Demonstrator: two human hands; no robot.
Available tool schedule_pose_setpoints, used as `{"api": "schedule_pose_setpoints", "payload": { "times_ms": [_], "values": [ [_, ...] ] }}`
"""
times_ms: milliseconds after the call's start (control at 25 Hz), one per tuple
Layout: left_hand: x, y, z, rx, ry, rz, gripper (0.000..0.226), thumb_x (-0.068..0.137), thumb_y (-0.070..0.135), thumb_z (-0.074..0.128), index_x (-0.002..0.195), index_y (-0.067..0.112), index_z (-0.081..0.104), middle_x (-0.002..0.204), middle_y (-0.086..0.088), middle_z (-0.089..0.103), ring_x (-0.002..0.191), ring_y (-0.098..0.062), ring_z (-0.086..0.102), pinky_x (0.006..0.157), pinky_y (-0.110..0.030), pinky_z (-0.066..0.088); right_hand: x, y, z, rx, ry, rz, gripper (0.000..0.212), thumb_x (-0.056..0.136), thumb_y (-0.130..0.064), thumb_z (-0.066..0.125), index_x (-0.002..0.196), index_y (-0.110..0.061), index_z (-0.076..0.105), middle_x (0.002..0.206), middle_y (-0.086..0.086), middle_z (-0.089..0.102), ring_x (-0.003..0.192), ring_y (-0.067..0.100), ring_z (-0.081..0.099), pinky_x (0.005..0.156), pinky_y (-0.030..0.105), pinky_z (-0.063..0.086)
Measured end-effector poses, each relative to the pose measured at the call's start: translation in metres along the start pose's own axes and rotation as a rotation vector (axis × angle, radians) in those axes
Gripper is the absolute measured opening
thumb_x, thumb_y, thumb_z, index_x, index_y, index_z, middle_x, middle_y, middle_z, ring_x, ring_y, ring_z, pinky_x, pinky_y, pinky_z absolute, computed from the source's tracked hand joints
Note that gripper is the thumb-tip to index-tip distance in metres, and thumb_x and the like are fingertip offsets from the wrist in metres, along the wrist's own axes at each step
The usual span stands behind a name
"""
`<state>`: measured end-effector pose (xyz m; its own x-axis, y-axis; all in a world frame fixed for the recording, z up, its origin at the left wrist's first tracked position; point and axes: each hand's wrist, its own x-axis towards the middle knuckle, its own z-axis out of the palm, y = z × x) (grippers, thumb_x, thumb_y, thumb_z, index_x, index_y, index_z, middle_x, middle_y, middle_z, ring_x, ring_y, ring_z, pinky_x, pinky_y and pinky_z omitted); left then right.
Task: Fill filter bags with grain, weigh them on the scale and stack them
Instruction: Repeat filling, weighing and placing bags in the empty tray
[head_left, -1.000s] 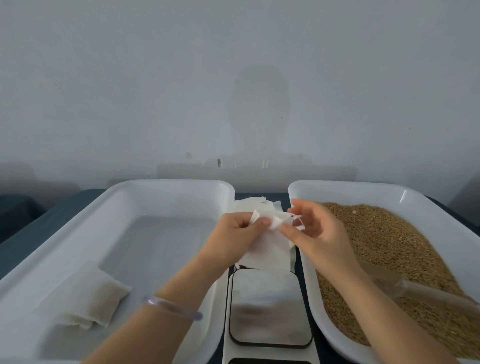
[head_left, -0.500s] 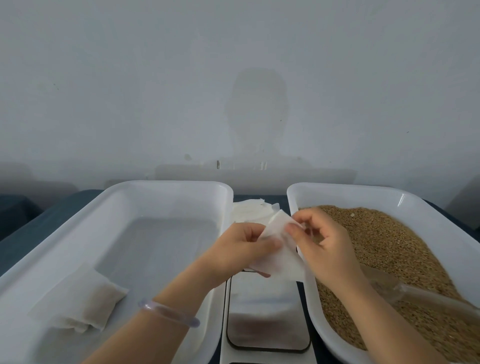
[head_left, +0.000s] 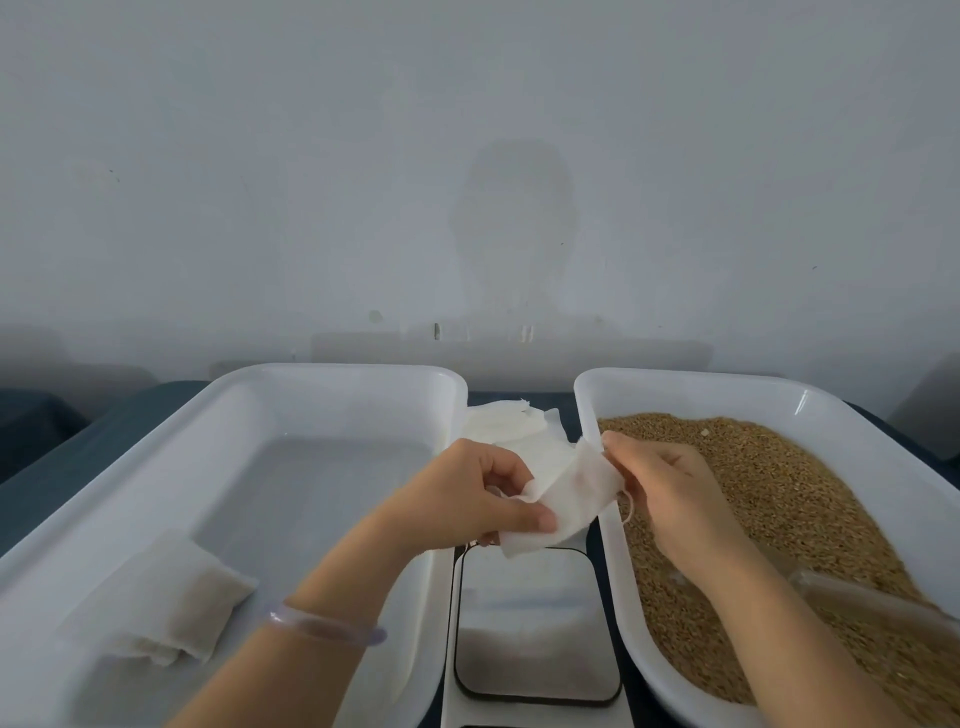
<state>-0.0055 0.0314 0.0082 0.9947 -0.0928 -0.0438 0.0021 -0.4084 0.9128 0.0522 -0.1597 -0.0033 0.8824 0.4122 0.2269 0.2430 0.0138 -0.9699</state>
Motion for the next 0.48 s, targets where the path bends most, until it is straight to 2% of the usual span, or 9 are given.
{"api": "schedule_pose_setpoints", "payload": {
  "times_ms": [120,240,360,400,440,480],
  "values": [
    [-0.005,0.001,-0.005,-0.120,-0.146,-0.032,0.019,0.071,0.017,0.081,0.059,0.024,0.068,0.060,0.006,0.058,0.049,-0.009,0.049,0.047,-0.017,0.042,-0.002,-0.003,-0.009,0.045,-0.279,0.048,0.019,0.083,-0.003,0.060,0.071,-0.005,0.075,0.069,0.005,0.067,0.064,0.011,0.059,0.063,0.023,0.047],
    [-0.009,0.001,-0.006,-0.283,-0.313,-0.129,0.003,0.069,0.023,0.074,0.065,0.022,0.074,0.066,0.003,0.059,0.059,-0.013,0.050,0.053,-0.018,0.044,-0.010,-0.013,-0.011,0.041,-0.536,0.053,0.026,0.079,0.000,0.057,0.091,-0.011,0.077,0.079,0.002,0.072,0.071,0.015,0.063,0.066,0.028,0.053],
    [-0.011,0.001,-0.008,-0.339,-0.441,-0.151,0.012,0.077,0.022,0.073,0.065,0.022,0.074,0.053,0.009,0.057,0.043,-0.003,0.048,0.043,-0.012,0.039,-0.013,-0.019,-0.015,-0.100,-0.571,0.010,0.025,0.082,-0.001,0.068,0.105,-0.008,0.073,0.094,0.013,0.073,0.087,0.037,0.066,0.083,0.048,0.053],
    [-0.012,0.002,-0.008,-0.336,-0.436,-0.160,0.005,0.075,0.023,0.073,0.070,0.021,0.073,0.056,0.007,0.058,0.045,-0.004,0.050,0.045,-0.014,0.041,-0.013,-0.021,-0.017,-0.144,-0.542,0.016,0.026,0.078,-0.007,0.073,0.103,-0.012,0.074,0.097,0.013,0.073,0.092,0.037,0.067,0.087,0.047,0.054],
    [-0.011,0.004,-0.008,-0.312,-0.384,-0.154,0.008,0.072,0.025,0.076,0.077,0.021,0.072,0.064,0.004,0.062,0.053,-0.008,0.056,0.050,-0.017,0.046,-0.013,-0.023,-0.020,-0.183,-0.493,0.026,0.027,0.073,-0.017,0.077,0.100,-0.018,0.075,0.096,0.012,0.073,0.090,0.033,0.068,0.083,0.042,0.056],
    [-0.009,0.004,-0.007,-0.249,-0.272,-0.118,0.022,0.069,0.029,0.079,0.087,0.022,0.069,0.076,0.002,0.066,0.066,-0.012,0.061,0.059,-0.020,0.050,-0.013,-0.023,-0.023,-0.214,-0.422,0.038,0.026,0.070,-0.026,0.077,0.096,-0.023,0.077,0.089,0.008,0.074,0.078,0.026,0.070,0.071,0.031,0.058]
  ]
}}
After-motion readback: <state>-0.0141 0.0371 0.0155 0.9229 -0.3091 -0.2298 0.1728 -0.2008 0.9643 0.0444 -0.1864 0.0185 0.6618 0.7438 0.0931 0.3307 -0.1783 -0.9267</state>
